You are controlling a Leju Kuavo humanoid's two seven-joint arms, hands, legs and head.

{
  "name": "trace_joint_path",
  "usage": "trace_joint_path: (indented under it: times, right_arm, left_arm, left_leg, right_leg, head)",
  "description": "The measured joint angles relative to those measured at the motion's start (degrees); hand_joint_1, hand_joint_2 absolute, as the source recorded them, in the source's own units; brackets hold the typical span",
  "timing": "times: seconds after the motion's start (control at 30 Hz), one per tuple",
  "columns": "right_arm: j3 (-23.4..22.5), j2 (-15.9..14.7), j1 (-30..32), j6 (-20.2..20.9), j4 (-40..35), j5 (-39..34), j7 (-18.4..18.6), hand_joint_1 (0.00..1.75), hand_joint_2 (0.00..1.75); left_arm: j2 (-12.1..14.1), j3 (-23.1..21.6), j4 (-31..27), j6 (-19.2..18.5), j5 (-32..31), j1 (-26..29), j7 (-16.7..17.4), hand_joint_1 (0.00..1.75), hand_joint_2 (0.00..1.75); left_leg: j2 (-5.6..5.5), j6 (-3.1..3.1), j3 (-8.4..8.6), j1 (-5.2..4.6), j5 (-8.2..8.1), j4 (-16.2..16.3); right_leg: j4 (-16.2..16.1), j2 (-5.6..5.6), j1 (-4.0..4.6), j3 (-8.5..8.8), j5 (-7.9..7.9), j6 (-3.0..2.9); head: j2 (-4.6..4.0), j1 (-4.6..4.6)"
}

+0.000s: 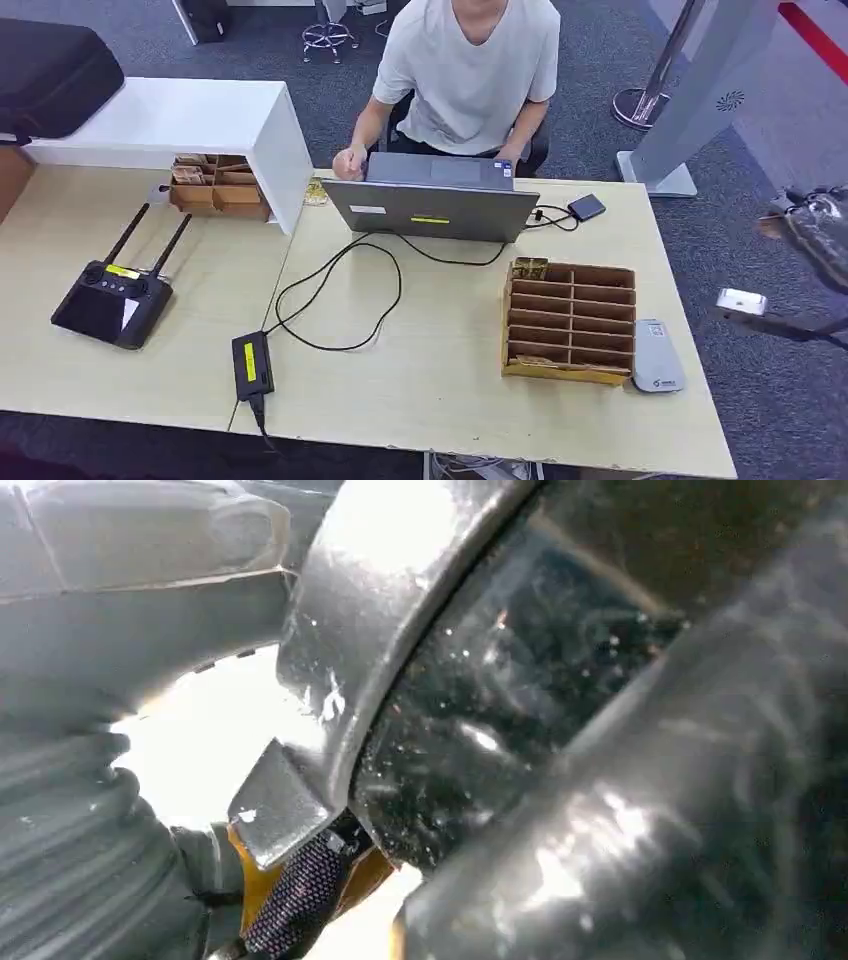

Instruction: Pass the card to the sensor for recognition and then transmit it.

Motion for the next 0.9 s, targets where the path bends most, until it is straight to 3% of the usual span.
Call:
trace_joint_path:
  times: [0.17, 0.33, 0.5, 0.63, 0.73, 0.9]
  right_arm:
    - [-0.17, -2.53, -0.32, 4.76, -2.95, -2.10, -0.42, 1.75, 1.75]
    - [3.04, -4.15, -5.58, 19.45, -6.47, -7.95, -1.75, 1.75, 1.75]
    - [11.31, -4.65, -15.88, 29.64, -10.32, -12.28, -2.97, 1.75, 1.75]
    - [20.71, -4.67, -26.54, 35.93, -13.07, -17.14, -2.49, 1.75, 1.75]
    - [26.56, -4.65, -31.71, 37.43, -14.44, -18.46, -1.90, 1.75, 1.75]
    - [30.87, -4.65, -35.69, 37.25, -15.27, -19.03, -1.42, 1.75, 1.75]
  left_arm:
    - [0.04, 0.00, 0.04, 0.02, 0.22, 0.05, -0.26, 0.00, 1.75]
    - [0.09, 0.00, 0.11, 0.13, 1.18, 0.13, -0.41, 0.00, 1.75]
    - [0.11, 0.00, 0.13, 0.22, 1.77, 0.16, -0.46, 0.00, 1.75]
    - [0.13, 0.00, 0.15, 0.33, 2.34, 0.23, -0.76, 0.00, 1.75]
    - [0.13, 0.00, 0.26, 0.35, 2.47, 0.24, -0.79, 0.00, 1.75]
    - [0.13, 0.00, 0.26, 0.35, 2.53, 0.24, -0.79, 0.00, 1.75]
  left_leg:
    - [0.01, 0.00, 0.01, 0.01, 0.00, 0.00]
    - [0.11, 0.00, 0.01, 0.00, 0.00, -0.01]
    - [0.11, 0.00, 0.01, 0.01, 0.01, -0.01]
    - [0.11, -0.01, 0.02, 0.01, 0.01, -0.01]
    - [0.08, -0.02, 0.00, 0.03, 0.01, -0.01]
    - [0.10, -0.02, 0.00, 0.01, 0.01, -0.01]
  right_leg:
    - [0.00, 0.01, 0.01, 0.01, 0.00, 0.00]
    - [0.01, 0.10, 0.00, 0.00, 0.00, 0.00]
    - [0.03, 0.10, 0.01, -0.02, 0.00, 0.00]
    - [0.04, 0.11, 0.01, -0.03, 0.00, 0.00]
    - [0.04, 0.07, 0.01, -0.03, 0.00, -0.01]
    - [0.02, 0.10, 0.00, -0.03, 0.00, 0.00]
  head:
    - [0.00, 0.02]
    - [0.00, 0.00]
    - [0.00, 0.02]
    - [0.00, -0.02]
    - [0.00, 0.04]
    - [0.00, 0.02]
